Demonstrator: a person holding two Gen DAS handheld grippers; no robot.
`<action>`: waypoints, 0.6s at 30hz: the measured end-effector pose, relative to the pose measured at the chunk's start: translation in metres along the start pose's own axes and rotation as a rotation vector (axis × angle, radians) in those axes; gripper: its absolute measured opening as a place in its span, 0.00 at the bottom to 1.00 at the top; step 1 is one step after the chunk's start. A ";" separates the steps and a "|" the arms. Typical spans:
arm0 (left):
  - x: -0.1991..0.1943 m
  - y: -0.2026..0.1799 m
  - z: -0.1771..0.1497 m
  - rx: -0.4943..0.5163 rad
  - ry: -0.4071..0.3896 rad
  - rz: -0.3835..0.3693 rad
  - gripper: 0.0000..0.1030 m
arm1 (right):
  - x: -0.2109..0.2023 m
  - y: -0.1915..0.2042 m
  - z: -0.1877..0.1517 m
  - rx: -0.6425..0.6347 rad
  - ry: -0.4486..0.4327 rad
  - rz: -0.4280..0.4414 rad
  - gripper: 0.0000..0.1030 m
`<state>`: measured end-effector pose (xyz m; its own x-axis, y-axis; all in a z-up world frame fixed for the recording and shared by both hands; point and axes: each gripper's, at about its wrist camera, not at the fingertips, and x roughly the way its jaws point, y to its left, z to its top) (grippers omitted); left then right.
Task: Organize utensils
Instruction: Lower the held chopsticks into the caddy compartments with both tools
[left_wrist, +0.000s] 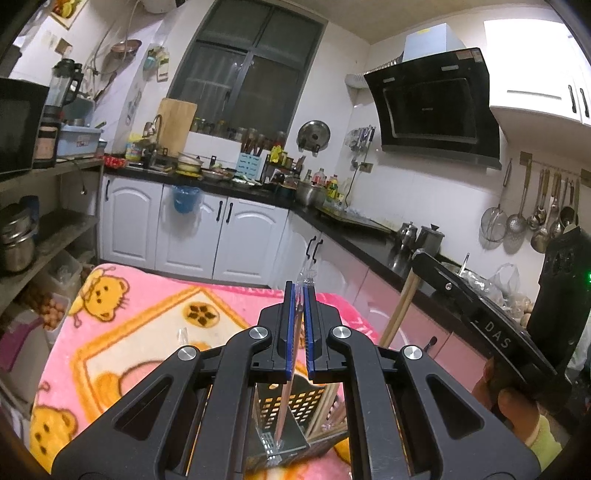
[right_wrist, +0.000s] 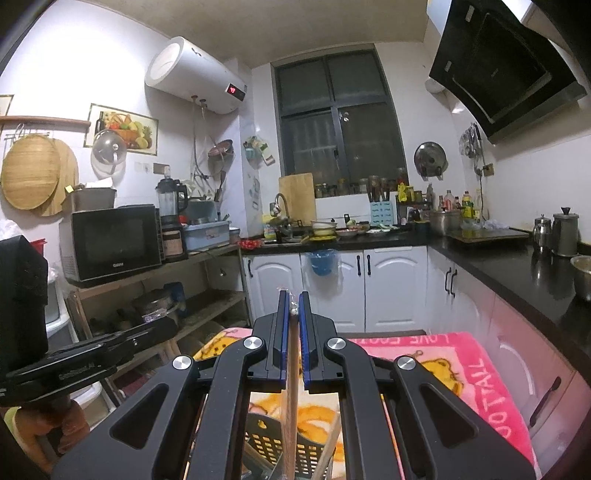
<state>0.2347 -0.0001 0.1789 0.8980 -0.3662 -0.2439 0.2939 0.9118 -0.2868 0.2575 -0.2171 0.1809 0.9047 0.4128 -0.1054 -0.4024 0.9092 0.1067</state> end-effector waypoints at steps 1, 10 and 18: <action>0.001 0.001 -0.001 0.000 0.003 0.000 0.02 | 0.002 -0.001 -0.002 0.004 0.005 -0.001 0.05; 0.014 0.004 -0.012 -0.010 0.030 0.000 0.02 | 0.016 -0.007 -0.017 0.025 0.037 -0.006 0.05; 0.026 0.006 -0.022 -0.015 0.059 -0.002 0.02 | 0.026 -0.011 -0.028 0.036 0.065 -0.006 0.05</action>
<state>0.2520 -0.0084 0.1504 0.8764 -0.3788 -0.2974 0.2906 0.9084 -0.3007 0.2813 -0.2145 0.1491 0.8957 0.4106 -0.1704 -0.3903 0.9098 0.1410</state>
